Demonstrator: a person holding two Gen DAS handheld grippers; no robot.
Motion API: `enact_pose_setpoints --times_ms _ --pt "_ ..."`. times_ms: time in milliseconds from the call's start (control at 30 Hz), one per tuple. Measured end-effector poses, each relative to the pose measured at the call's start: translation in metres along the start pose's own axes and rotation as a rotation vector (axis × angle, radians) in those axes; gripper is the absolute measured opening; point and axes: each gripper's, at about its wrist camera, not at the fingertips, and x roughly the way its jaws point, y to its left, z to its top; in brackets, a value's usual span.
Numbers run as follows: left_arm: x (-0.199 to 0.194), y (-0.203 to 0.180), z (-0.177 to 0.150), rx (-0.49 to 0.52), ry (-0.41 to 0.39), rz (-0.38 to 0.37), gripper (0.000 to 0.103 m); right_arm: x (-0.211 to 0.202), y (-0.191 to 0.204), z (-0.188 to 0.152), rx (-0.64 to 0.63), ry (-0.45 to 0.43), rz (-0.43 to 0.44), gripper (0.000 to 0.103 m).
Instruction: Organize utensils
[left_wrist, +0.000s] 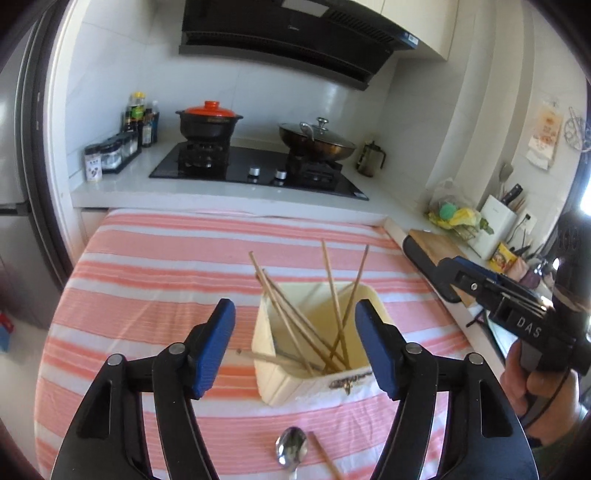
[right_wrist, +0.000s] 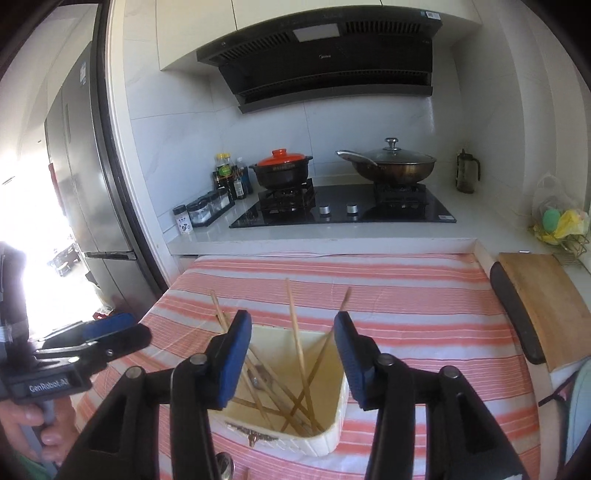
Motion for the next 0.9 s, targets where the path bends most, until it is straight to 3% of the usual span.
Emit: enact_pose_setpoints --times_ms 133,233,367,533,667,900 --pt "-0.047 0.004 -0.027 0.056 0.061 0.031 0.085 -0.050 -0.001 -0.015 -0.027 -0.012 -0.026 0.056" --pt "-0.074 0.005 -0.067 0.088 0.098 0.067 0.091 -0.087 0.003 -0.044 -0.081 -0.003 -0.061 0.056" --pt "-0.090 0.002 -0.135 0.068 0.137 0.142 0.091 -0.118 0.011 -0.104 -0.121 0.024 -0.109 0.056" --pt "-0.095 -0.005 -0.200 0.019 0.162 0.209 0.091 -0.137 0.019 -0.195 -0.068 0.081 -0.144 0.056" --pt "-0.098 -0.009 -0.223 0.027 0.159 0.279 0.091 -0.152 0.027 -0.244 -0.004 0.119 -0.169 0.056" --pt "-0.106 -0.015 -0.233 0.057 0.142 0.304 0.091 -0.173 0.034 -0.264 -0.018 0.124 -0.193 0.056"
